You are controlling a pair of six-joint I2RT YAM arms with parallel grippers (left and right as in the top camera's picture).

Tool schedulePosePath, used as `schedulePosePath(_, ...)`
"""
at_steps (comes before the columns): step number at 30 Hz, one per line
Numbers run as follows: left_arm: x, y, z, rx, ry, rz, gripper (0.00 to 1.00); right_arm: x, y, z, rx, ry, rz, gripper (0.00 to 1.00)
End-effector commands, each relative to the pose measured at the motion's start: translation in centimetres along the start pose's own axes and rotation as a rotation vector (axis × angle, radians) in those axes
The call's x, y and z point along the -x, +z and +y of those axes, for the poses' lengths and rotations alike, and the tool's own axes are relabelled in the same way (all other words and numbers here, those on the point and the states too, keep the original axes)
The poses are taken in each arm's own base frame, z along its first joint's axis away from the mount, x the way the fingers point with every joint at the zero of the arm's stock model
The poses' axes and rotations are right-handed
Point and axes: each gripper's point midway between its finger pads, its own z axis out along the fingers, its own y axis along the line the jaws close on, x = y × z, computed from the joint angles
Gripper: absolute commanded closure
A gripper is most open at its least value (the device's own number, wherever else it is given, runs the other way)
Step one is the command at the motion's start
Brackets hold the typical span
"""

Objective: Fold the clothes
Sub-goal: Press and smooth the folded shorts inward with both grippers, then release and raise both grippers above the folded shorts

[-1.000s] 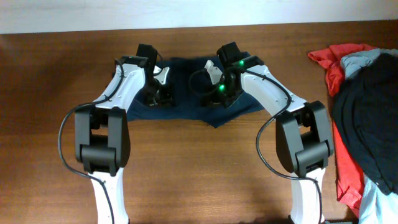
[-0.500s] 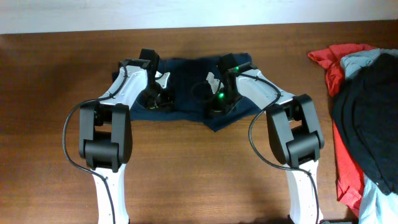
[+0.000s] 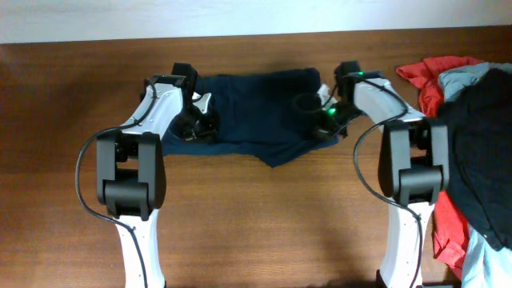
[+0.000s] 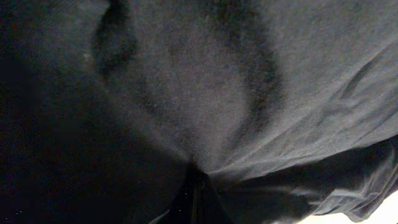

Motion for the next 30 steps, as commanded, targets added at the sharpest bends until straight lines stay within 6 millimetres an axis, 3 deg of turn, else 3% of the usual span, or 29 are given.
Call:
schedulePosePath(1,1.3,-0.8,1.5,0.051,-0.017,-0.04,1.0,0.3,-1.1,0.1,0.01,-0.011,-0.021,0.96)
schedulePosePath(8,5.3,-9.1,-3.6,-0.049,0.085,-0.266,0.99,2.2,-5.8,4.9,0.05,-0.119,-0.136,0.96)
schedulePosePath(13,7.9,-11.7,-5.0,-0.064,0.138,-0.394,0.98,4.5,-7.5,8.2,0.067,-0.234,-0.251,0.96)
schedulePosePath(20,10.1,-10.8,-4.6,-0.052,0.159,-0.456,0.98,7.7,-5.9,11.5,0.095,-0.374,-0.37,0.96)
schedulePosePath(26,10.4,-6.8,-3.7,-0.045,0.147,-0.396,0.99,9.0,-3.9,14.4,0.109,-0.479,-0.431,0.96)
schedulePosePath(28,11.0,-5.7,-3.4,-0.045,0.148,-0.397,0.99,9.7,-3.0,14.5,0.058,-0.493,-0.461,0.96)
schedulePosePath(30,11.9,-4.6,-2.9,-0.047,0.152,-0.412,1.0,11.0,-1.6,13.2,-0.036,-0.425,-0.497,0.96)
